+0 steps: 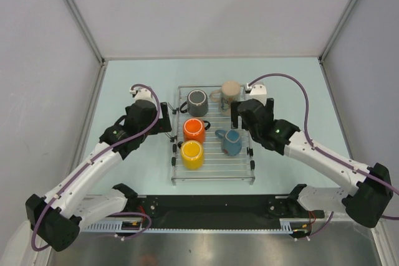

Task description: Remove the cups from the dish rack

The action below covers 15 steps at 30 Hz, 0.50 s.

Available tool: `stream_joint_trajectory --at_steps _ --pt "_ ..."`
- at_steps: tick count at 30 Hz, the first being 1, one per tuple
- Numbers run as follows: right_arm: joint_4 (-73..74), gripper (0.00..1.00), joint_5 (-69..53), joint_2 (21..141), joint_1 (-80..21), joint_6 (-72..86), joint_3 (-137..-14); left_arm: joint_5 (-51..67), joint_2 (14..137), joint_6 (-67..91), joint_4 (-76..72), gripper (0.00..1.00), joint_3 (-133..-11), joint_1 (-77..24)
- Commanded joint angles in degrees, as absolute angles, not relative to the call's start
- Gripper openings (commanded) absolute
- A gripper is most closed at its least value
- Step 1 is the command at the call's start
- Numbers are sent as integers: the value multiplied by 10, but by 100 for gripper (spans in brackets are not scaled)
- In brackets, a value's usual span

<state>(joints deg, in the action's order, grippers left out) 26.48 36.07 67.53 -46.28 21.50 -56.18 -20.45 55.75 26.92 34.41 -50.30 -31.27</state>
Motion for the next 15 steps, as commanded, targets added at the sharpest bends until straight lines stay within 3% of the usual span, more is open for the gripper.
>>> stream_joint_trajectory --at_steps 1,15 --pt "238 100 330 693 -475 240 -589 -211 554 272 332 100 -504 -312" --pt "251 100 383 758 -581 303 -569 -201 550 280 337 100 -496 -312"
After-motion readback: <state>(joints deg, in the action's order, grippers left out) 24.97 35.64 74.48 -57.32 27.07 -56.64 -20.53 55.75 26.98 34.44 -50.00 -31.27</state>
